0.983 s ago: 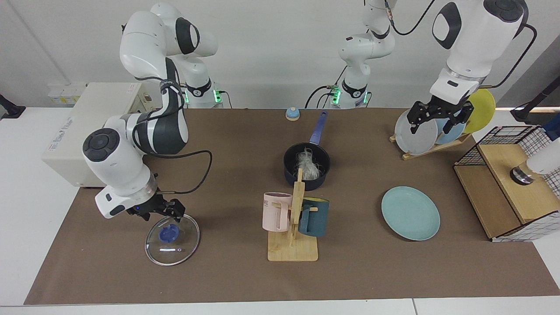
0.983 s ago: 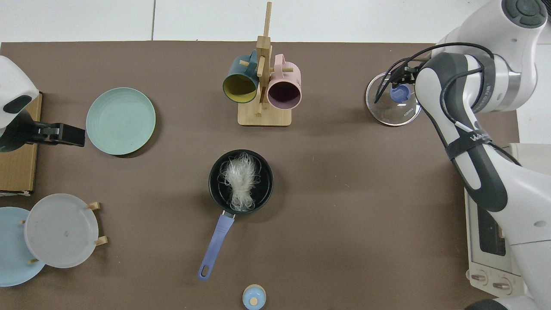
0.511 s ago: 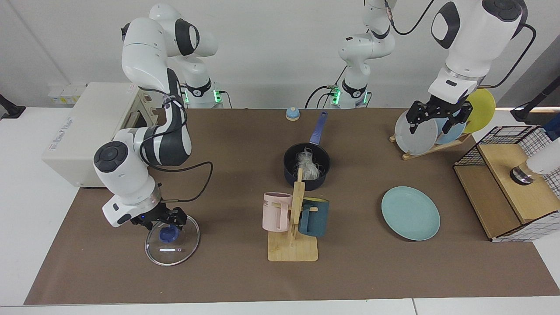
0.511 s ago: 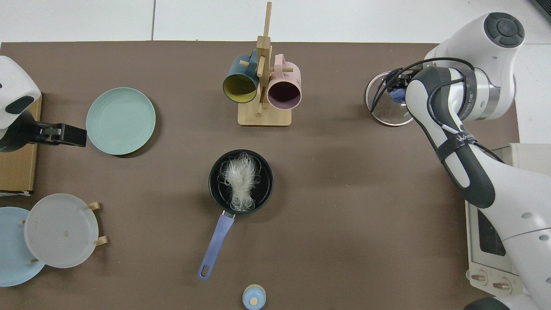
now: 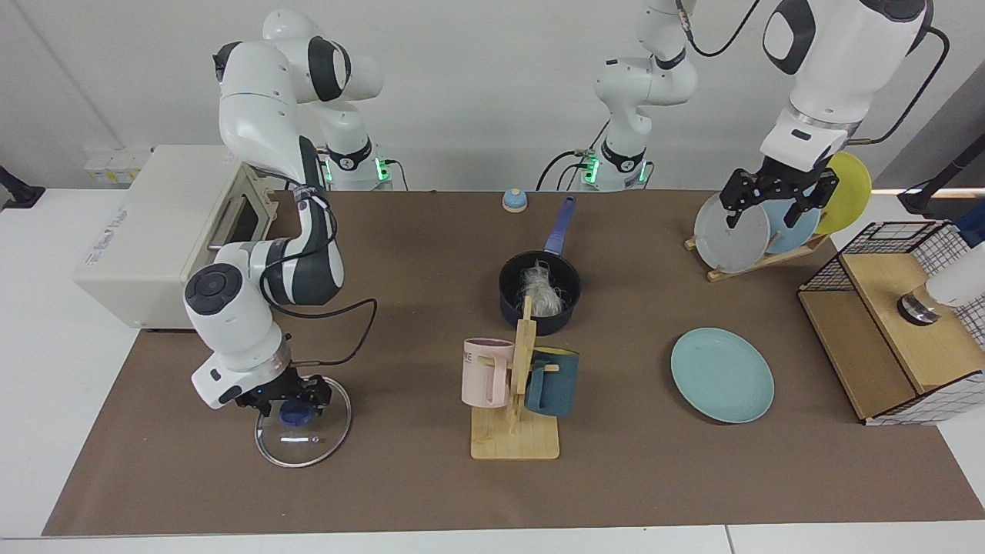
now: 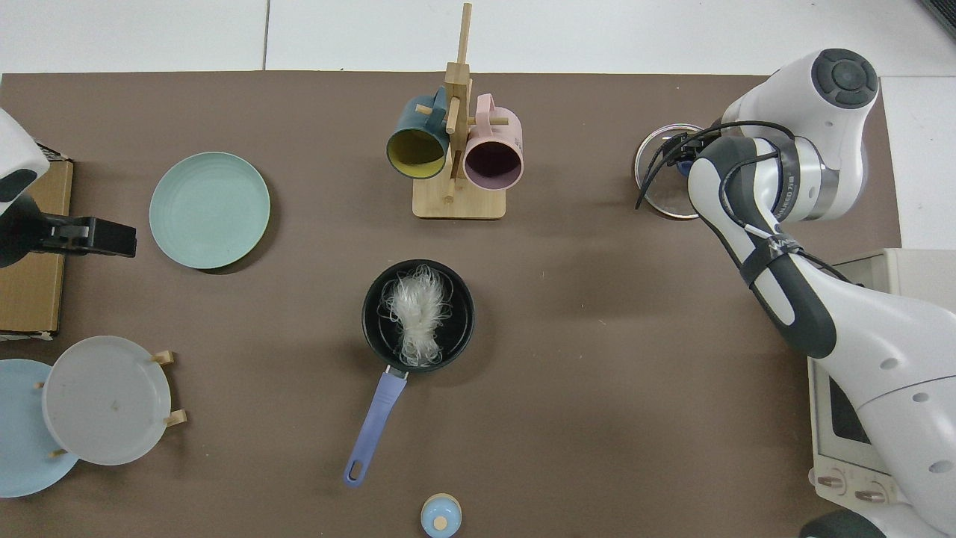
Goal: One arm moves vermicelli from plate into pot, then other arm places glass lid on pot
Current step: 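Reach the right gripper to the glass lid and grasp its knob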
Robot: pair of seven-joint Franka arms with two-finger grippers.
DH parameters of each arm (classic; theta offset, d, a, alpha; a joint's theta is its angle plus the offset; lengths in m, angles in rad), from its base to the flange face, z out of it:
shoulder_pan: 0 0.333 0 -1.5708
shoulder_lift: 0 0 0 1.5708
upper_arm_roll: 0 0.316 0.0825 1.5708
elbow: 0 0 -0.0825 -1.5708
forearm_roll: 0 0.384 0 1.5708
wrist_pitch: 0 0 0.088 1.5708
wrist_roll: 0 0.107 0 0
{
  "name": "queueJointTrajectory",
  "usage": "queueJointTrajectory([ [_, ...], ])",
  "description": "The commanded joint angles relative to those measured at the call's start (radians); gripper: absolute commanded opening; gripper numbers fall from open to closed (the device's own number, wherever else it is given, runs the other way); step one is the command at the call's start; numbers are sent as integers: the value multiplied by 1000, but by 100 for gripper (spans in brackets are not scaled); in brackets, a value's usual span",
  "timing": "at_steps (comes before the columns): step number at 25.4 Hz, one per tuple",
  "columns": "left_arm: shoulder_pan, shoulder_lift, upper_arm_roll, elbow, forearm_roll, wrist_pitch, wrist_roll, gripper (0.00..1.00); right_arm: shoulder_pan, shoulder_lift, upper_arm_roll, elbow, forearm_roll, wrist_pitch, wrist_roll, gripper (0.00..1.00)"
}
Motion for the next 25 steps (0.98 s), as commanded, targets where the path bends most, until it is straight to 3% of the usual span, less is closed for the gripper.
queueJointTrajectory([
  [1,-15,-11,16,-3,-7,-15,12,100,-6,-8,11,-19,-10,29,-33,99],
  [5,-22,-11,16,-3,-5,-12,-1,100,0,-6,9,-21,-8,49,-25,92],
  [10,-22,-12,16,-1,-4,-18,-2,100,0,6,11,-22,-8,70,-25,91],
  [13,-15,-12,19,-1,-4,-18,0,100,-3,6,11,-22,-10,70,-27,82],
  [15,-13,-12,24,1,3,-18,0,100,-5,6,11,-22,-10,70,-32,69],
  [19,-15,-12,22,-1,3,-18,0,100,-11,6,11,-22,-11,67,-35,14],
  [20,-15,-12,19,-1,3,-18,0,100,-9,6,11,-21,-11,66,-32,5],
  [21,-15,-12,18,-1,3,-18,0,100,-6,5,9,-21,-10,66,-30,0],
  [25,-16,-12,18,-1,3,-18,0,100,-2,-6,11,-21,-10,54,-29,0],
])
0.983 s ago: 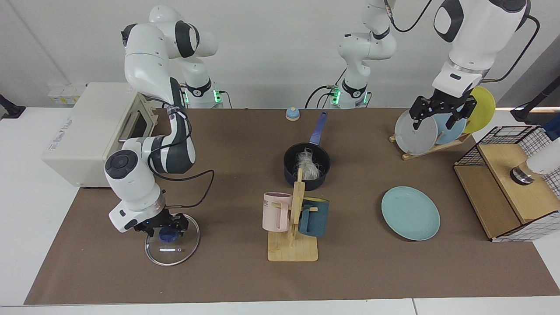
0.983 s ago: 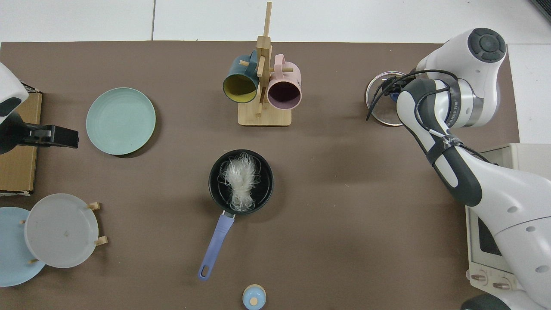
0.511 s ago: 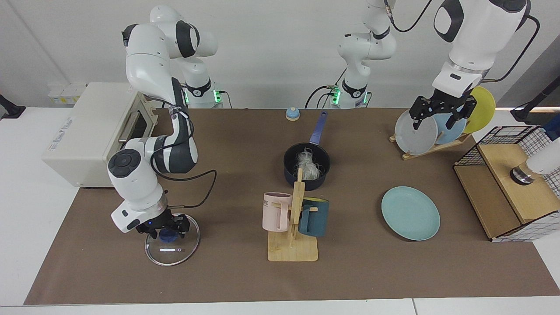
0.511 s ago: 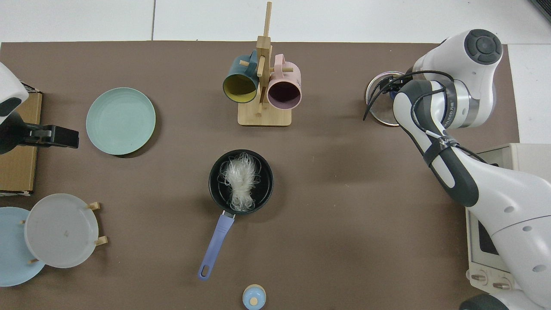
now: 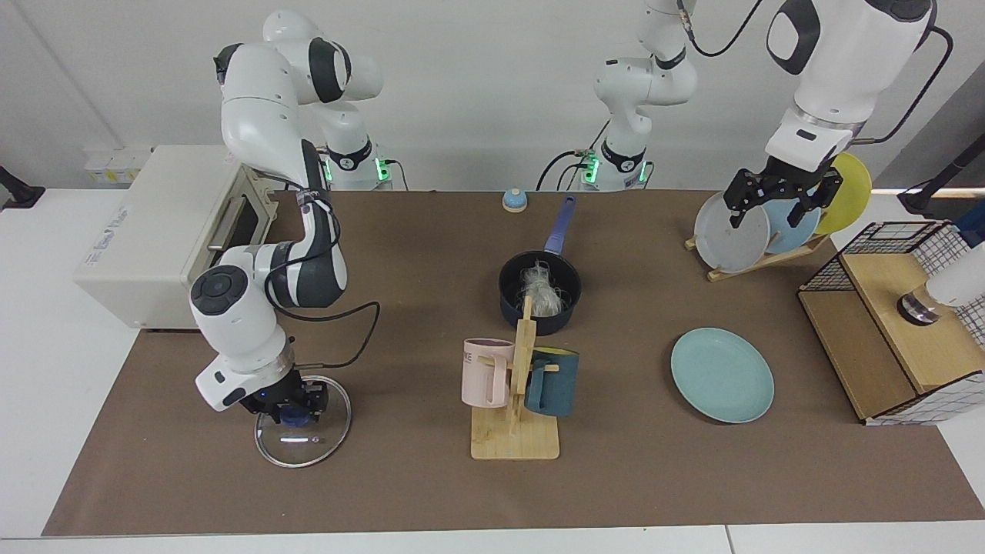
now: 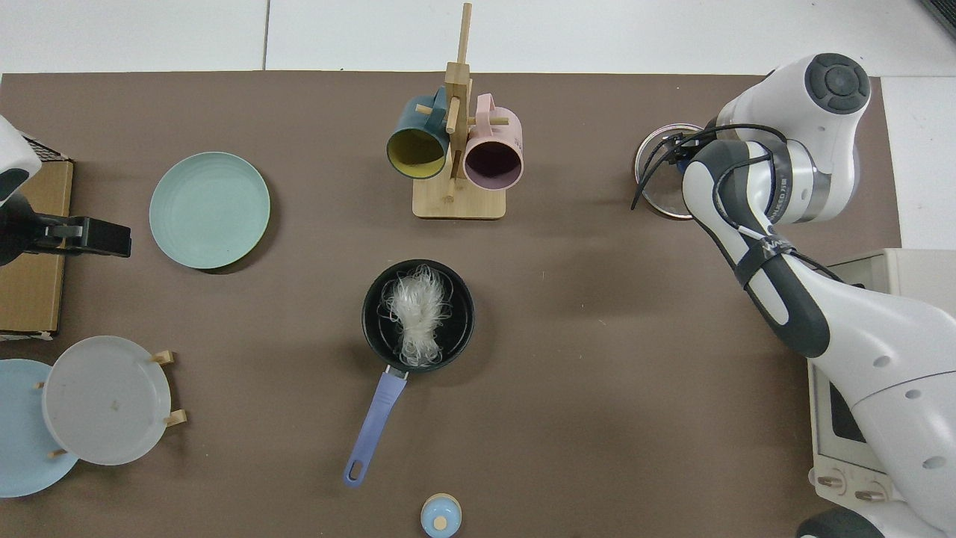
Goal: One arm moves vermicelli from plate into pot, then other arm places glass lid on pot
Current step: 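Lift the glass lid with the right gripper and carry it over the pot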
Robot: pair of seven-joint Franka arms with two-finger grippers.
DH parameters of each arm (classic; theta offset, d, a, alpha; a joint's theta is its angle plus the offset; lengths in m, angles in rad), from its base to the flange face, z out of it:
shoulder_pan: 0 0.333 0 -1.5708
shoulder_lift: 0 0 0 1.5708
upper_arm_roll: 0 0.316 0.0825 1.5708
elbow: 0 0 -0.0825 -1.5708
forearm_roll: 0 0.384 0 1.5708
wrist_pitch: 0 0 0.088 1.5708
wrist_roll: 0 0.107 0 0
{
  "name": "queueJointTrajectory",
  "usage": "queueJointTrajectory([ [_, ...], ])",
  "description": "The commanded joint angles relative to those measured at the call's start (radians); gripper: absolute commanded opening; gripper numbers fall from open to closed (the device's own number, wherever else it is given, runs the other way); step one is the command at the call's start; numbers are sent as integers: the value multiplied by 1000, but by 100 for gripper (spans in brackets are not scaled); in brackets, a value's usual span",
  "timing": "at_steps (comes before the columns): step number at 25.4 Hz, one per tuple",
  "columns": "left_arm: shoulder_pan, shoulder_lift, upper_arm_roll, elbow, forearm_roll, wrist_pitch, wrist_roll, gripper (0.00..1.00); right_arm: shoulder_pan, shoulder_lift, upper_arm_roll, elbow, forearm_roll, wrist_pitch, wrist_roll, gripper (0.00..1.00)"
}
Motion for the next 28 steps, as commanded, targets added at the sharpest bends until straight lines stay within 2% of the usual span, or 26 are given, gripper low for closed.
queueJointTrajectory([
  [1,-15,-12,8,-1,3,-17,0,100,-6,-19,8,-13,-6,7,-29,0],
  [5,-14,-12,10,-1,3,-17,0,100,-1,-71,8,-13,3,-39,-28,0],
  [10,-14,-12,8,-1,3,-17,0,100,19,-207,17,-41,13,-196,-10,0],
  [12,-14,-12,8,-1,3,-17,0,100,52,-270,17,-83,13,-213,22,0],
  [15,-14,-12,10,-1,3,-17,0,100,110,-391,17,-198,13,-216,137,0],
  [18,-14,-12,10,-1,1,-17,0,100,205,-488,16,-295,11,-216,274,0],
  [23,-14,-12,8,-1,3,-17,0,100,380,-514,14,-320,-9,-207,596,0],
  [28,-14,-12,10,-1,1,-17,0,100,529,-480,11,-294,-13,-191,717,0],
])
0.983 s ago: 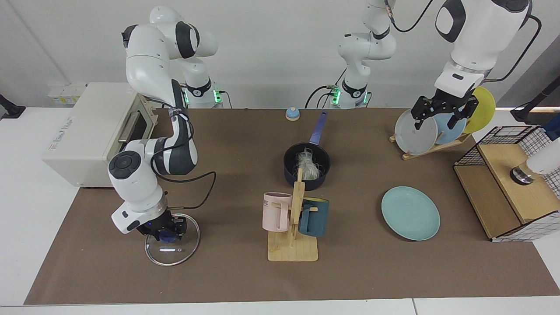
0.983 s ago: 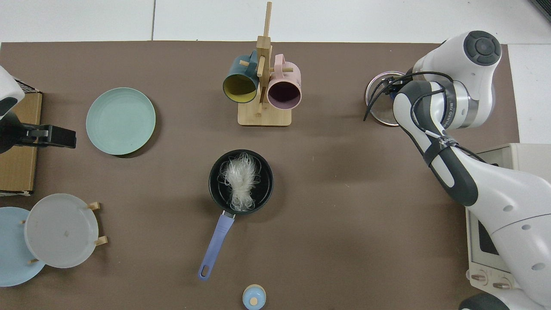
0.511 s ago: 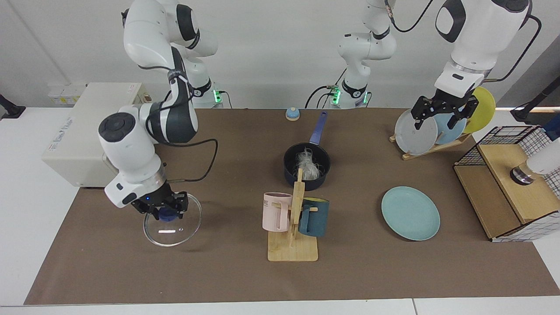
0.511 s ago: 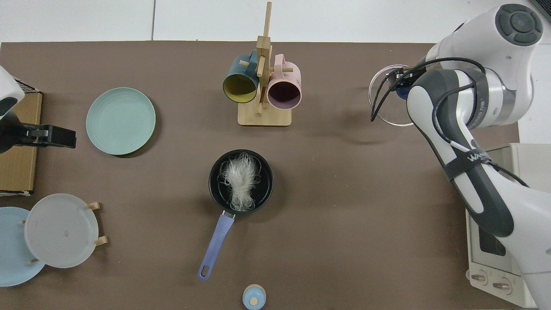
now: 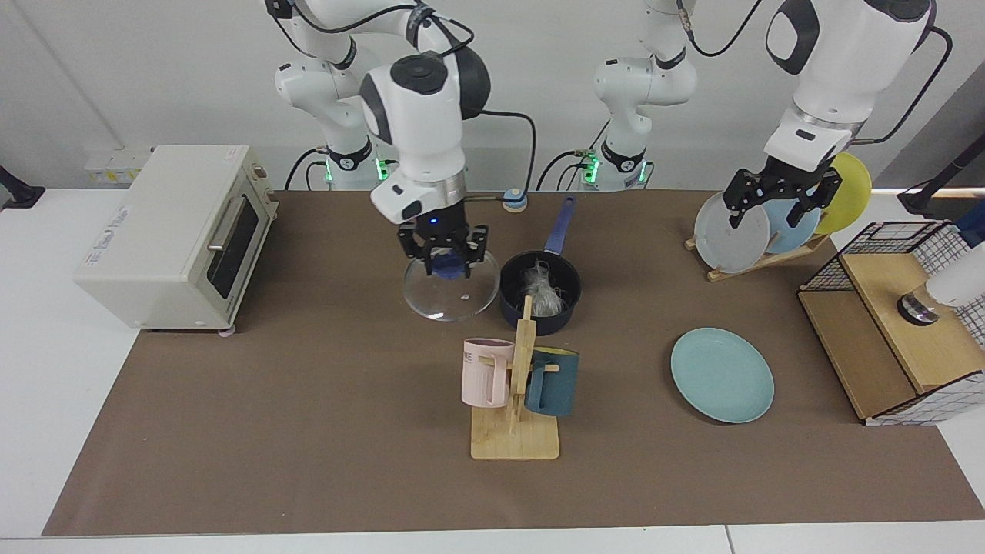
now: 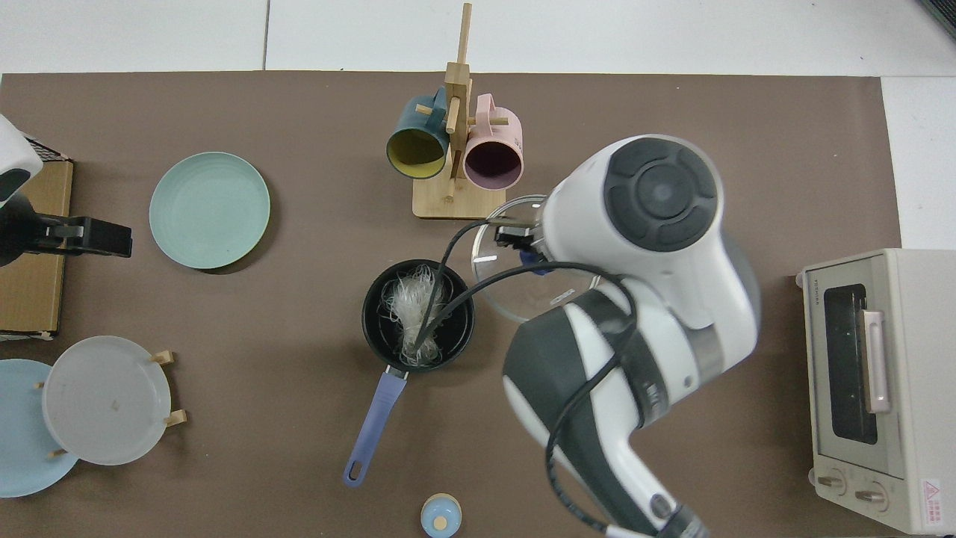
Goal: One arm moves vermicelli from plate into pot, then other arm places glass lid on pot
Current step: 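Lift the glass lid with the right gripper and carry it over the pot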
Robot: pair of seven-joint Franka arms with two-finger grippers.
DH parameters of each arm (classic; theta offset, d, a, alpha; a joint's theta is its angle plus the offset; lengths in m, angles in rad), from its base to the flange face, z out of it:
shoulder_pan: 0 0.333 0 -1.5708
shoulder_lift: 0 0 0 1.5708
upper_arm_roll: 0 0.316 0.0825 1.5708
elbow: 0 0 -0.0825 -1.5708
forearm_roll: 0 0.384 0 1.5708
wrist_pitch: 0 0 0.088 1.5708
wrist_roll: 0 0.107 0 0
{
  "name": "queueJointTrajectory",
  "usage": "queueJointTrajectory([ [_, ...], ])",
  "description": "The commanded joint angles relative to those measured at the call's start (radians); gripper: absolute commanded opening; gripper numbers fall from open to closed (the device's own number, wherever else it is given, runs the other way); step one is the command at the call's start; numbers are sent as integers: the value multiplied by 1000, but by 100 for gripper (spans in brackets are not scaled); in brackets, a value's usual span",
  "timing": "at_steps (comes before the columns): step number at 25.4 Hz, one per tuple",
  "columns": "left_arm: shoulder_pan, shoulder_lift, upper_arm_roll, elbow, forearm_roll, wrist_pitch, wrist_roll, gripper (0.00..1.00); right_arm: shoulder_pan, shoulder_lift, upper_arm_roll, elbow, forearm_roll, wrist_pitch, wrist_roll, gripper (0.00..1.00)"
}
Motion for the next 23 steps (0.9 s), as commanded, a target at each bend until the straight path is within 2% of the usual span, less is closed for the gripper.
queueJointTrajectory([
  [1,-13,-12,11,-1,1,-17,0,100,112,26,-15,-7,-27,43,120,0],
  [5,-13,-12,11,-1,1,-17,0,100,212,125,-13,83,-116,40,271,0],
  [9,-13,-12,9,-1,3,-17,0,100,254,210,-16,154,-135,44,326,0],
  [15,-13,-12,11,-1,1,-17,0,100,251,237,-12,140,-168,116,331,0],
  [23,-13,-12,11,-1,1,-17,0,100,255,237,-10,107,-162,136,320,0],
])
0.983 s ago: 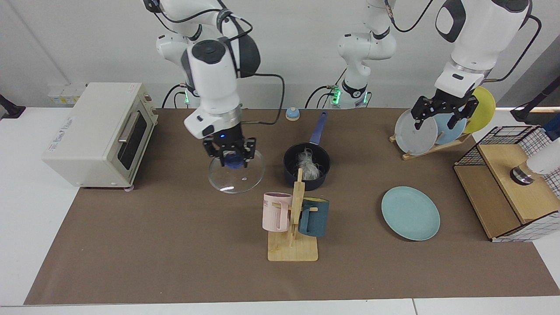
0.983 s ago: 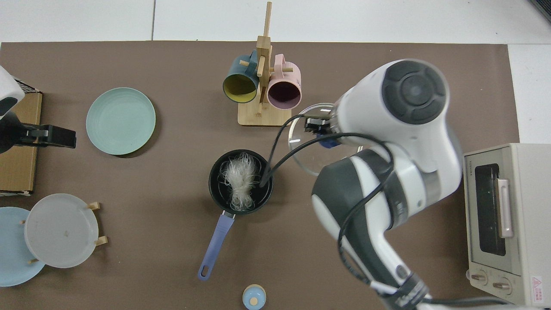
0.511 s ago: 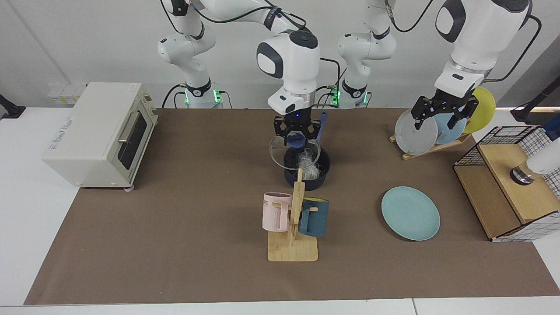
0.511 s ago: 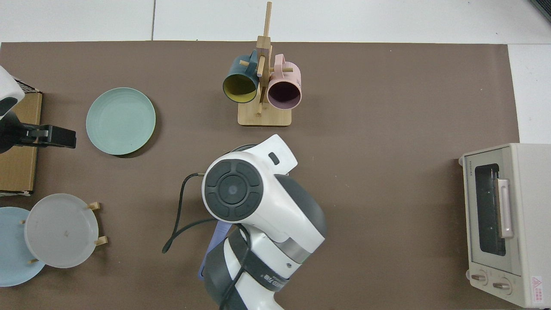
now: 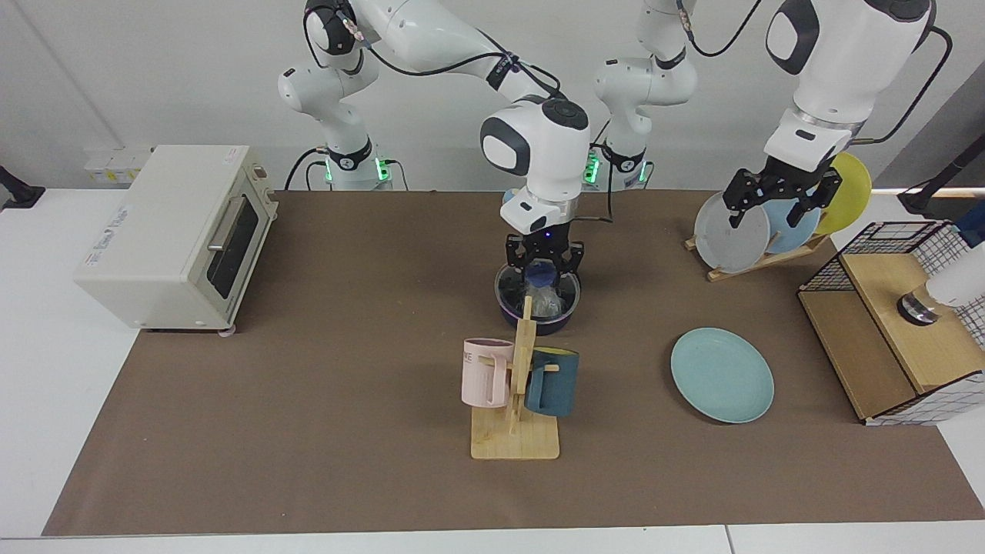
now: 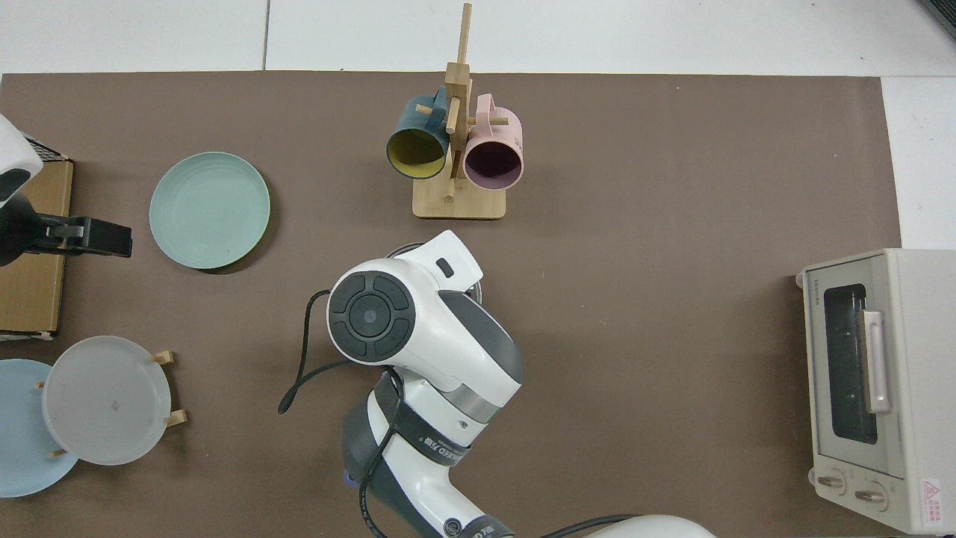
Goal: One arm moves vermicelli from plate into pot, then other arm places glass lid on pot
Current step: 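Lower the glass lid onto the black pot with the right gripper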
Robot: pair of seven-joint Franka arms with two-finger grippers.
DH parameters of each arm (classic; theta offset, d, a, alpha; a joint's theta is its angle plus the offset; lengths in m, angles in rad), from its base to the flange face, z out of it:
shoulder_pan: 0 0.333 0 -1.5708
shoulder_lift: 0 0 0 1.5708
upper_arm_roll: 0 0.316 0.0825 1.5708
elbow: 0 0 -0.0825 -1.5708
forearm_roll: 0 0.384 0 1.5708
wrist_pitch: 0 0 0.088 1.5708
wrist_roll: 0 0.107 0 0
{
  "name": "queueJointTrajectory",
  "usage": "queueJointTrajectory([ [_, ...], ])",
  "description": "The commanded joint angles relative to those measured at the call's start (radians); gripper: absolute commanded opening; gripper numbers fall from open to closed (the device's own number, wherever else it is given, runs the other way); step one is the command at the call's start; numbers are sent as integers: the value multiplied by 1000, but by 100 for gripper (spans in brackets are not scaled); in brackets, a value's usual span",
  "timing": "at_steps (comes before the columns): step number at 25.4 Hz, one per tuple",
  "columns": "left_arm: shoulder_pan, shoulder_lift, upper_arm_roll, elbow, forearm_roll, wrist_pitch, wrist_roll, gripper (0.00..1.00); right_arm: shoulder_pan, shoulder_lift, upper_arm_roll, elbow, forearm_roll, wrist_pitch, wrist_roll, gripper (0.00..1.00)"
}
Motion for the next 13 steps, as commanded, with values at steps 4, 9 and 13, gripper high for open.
queueJointTrajectory([
  [4,-13,-12,11,-1,3,-17,0,100,-2,-8,12,-38,-11,62,4,0],
  [9,-13,-12,11,1,3,-17,0,100,-1,-11,12,-42,-5,58,4,0],
  [13,-13,-12,11,-1,1,-17,0,100,1,-17,12,-48,-3,44,9,0],
])
